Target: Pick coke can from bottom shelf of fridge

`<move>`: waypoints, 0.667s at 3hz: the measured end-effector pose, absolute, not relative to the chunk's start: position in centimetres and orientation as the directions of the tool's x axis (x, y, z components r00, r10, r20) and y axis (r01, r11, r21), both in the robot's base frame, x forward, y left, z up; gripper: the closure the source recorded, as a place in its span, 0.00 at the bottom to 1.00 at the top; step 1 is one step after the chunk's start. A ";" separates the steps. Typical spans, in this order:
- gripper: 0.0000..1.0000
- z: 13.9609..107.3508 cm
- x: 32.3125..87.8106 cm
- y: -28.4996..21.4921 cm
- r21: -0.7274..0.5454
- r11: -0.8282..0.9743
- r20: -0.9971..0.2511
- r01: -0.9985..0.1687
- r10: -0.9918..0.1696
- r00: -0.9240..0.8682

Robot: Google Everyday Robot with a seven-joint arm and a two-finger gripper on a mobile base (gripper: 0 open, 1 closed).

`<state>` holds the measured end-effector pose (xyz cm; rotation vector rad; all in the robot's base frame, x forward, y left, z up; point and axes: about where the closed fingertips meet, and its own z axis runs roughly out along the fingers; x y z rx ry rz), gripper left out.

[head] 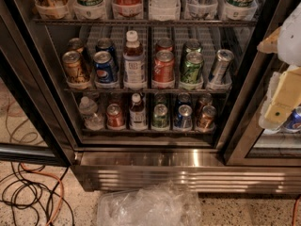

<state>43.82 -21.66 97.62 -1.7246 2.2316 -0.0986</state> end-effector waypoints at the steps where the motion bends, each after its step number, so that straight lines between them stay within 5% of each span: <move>1: 0.18 97.6 43.8 -21.7 -0.246 0.270 -0.207 -0.931 -0.953 -0.221; 2: 0.16 97.6 43.8 -21.7 -0.246 0.270 -0.207 -0.931 -0.953 -0.221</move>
Offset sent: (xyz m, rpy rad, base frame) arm 0.0000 0.0000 0.0000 0.0000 0.0000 0.0000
